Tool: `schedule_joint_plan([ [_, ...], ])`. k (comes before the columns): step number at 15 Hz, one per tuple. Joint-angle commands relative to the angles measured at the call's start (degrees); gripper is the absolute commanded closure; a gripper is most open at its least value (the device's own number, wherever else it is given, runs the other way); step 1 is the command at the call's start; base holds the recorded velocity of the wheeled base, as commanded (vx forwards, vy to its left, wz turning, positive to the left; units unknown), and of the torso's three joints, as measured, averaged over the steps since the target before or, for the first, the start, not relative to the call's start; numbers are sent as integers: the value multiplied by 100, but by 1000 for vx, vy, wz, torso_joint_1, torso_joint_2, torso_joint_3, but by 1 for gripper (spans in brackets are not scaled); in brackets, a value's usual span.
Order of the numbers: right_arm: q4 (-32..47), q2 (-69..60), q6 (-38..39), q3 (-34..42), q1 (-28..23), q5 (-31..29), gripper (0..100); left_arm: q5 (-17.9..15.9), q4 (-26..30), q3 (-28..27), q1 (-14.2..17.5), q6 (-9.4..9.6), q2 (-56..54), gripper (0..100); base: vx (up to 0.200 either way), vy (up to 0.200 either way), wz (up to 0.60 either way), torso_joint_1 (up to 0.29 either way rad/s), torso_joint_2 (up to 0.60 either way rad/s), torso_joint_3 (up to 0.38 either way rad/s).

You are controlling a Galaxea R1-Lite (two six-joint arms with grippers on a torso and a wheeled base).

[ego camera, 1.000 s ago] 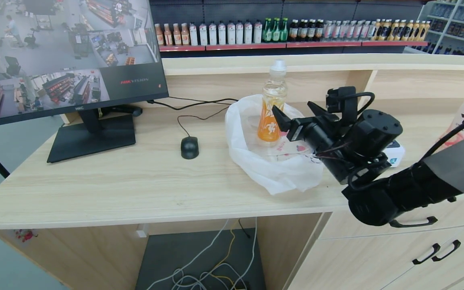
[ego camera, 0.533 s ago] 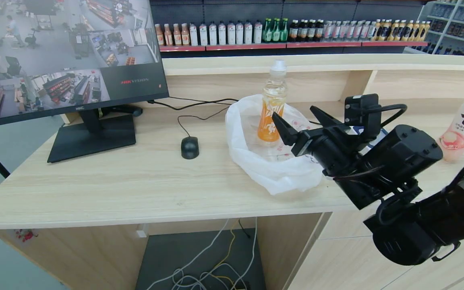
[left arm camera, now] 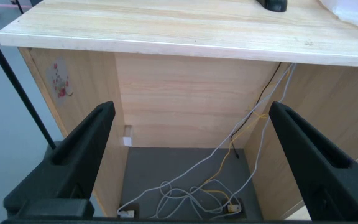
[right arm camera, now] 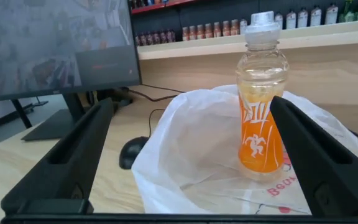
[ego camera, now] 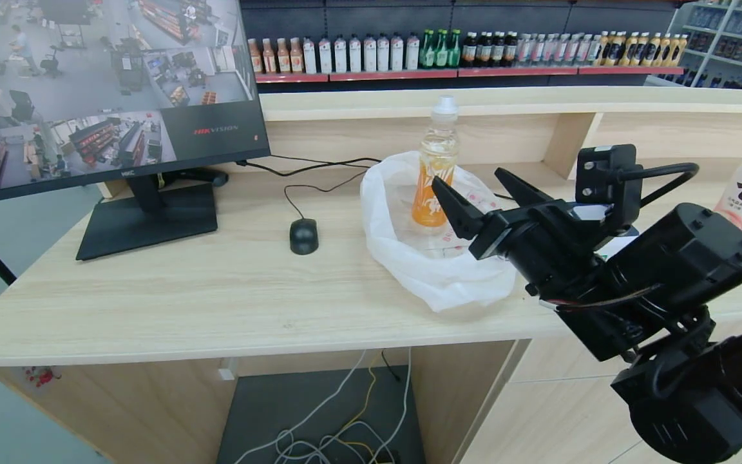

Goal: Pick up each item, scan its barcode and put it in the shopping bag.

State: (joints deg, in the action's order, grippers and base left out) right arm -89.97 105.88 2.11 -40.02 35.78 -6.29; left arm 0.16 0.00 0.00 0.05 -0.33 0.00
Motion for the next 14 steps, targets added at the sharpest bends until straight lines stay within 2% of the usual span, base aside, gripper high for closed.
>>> schedule_joint_plan([
  [1, -3, 12, 18, 38, 201, -4, 0, 2, 0, 0, 4, -2, 0, 0, 0, 0, 0, 0, 0, 0],
  [4, -3, 197, 18, -23, 676, -4, 0, 2, 0, 0, 4, -2, 0, 0, 0, 0, 0, 0, 0, 0],
  [5, -3, 258, 18, -41, 737, -4, 0, 2, 0, 0, 4, -2, 0, 0, -200, 0, 0, 7, 2, -2],
  [7, -3, 276, 9, -94, 755, -4, 0, 2, 0, 0, 4, -2, 0, 0, -200, 0, 0, 5, 2, 5],
  [11, -3, 161, 44, 73, 676, -13, 0, 2, 0, 0, 4, 7, 0, 0, 0, 0, 0, 0, 0, 0],
  [13, -3, 170, 62, 109, 658, -4, 0, 2, 0, 0, 4, -46, 0, 0, 0, 0, 0, 0, 0, 0],
  [14, -3, 179, 70, 109, 650, -13, 0, 2, 0, 0, 4, -46, 0, 0, 0, -200, 0, 7, 2, 7],
])
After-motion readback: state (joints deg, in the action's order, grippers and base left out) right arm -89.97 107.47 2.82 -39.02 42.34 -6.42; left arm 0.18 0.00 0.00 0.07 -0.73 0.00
